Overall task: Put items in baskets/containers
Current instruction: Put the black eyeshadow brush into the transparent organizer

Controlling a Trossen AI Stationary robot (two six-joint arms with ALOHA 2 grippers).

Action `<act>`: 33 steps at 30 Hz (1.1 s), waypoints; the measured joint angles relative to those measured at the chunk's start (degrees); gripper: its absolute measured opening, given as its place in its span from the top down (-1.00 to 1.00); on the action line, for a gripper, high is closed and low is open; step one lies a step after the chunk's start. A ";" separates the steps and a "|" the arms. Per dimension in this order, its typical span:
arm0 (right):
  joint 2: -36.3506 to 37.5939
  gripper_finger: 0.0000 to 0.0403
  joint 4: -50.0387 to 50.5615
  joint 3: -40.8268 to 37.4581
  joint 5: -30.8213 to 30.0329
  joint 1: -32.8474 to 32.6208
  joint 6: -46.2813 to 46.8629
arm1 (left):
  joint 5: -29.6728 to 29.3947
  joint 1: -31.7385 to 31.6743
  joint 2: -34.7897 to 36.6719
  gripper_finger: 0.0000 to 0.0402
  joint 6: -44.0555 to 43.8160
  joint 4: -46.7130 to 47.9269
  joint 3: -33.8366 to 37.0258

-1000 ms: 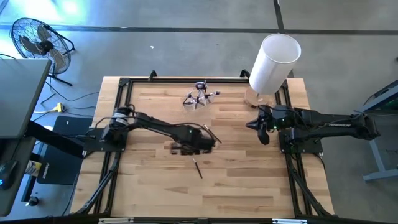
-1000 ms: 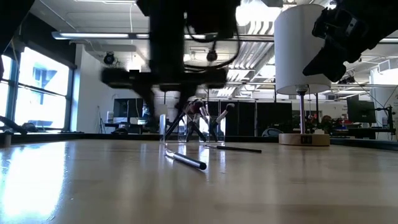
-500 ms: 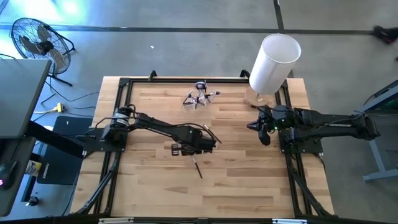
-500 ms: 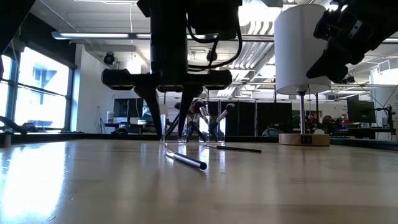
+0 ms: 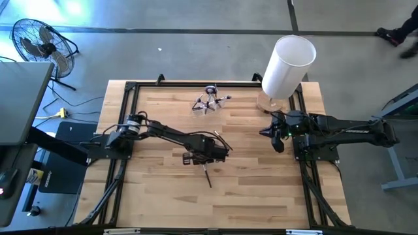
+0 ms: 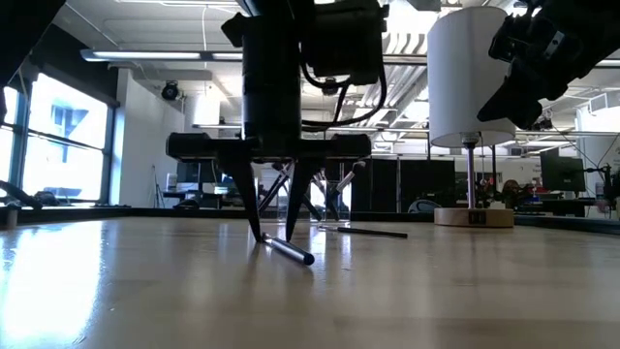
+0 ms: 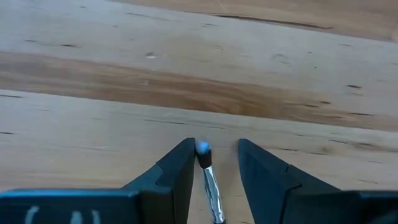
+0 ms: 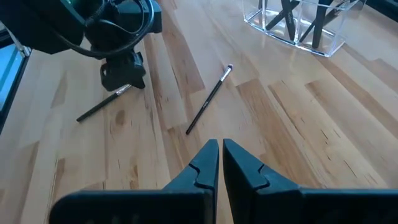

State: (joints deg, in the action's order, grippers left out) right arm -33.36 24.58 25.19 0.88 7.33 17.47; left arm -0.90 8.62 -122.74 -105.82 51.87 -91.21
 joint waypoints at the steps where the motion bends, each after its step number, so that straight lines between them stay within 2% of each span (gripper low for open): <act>1: 0.02 0.94 0.00 0.00 0.00 0.00 0.00 | -0.50 0.00 0.00 0.39 0.00 -0.03 0.01; 9: 0.00 0.94 0.00 0.00 0.00 0.02 0.00 | -4.68 -0.34 -0.13 0.41 6.88 -0.45 0.10; 12: 0.02 0.94 0.00 0.00 0.00 0.00 0.00 | -1.75 -1.65 -0.16 0.55 10.49 -0.61 0.16; 16: 0.00 0.94 0.00 0.00 0.00 0.00 0.07 | 0.69 -3.03 -0.22 0.93 18.40 -1.33 0.21; 21: 0.02 0.94 0.00 0.00 0.02 0.00 0.33 | 4.24 -5.44 -0.36 0.96 35.13 -1.31 -0.49; 22: 0.02 0.94 0.00 0.00 0.05 0.00 0.35 | 3.58 -5.76 -0.29 0.98 37.70 -1.08 -1.37; 24: 0.02 0.94 -0.19 0.00 -0.01 0.00 0.39 | -3.95 -5.89 0.03 0.98 44.00 -1.91 -3.97; 27: 0.00 0.94 -0.78 0.00 -0.92 0.00 0.44 | -12.28 -6.33 0.93 0.99 51.71 -2.14 -9.97; 30: 0.00 0.94 -2.27 0.00 -2.34 0.00 0.45 | -14.99 -7.05 3.90 0.99 64.96 -3.42 -14.54; 33: -0.01 0.94 -4.38 0.00 -4.73 0.00 0.46 | -16.46 -8.15 6.64 0.99 79.32 -14.32 -16.63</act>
State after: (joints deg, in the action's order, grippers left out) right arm -33.37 20.20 25.19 -3.84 7.33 17.93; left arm -17.36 0.47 -116.10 -26.50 37.55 -107.84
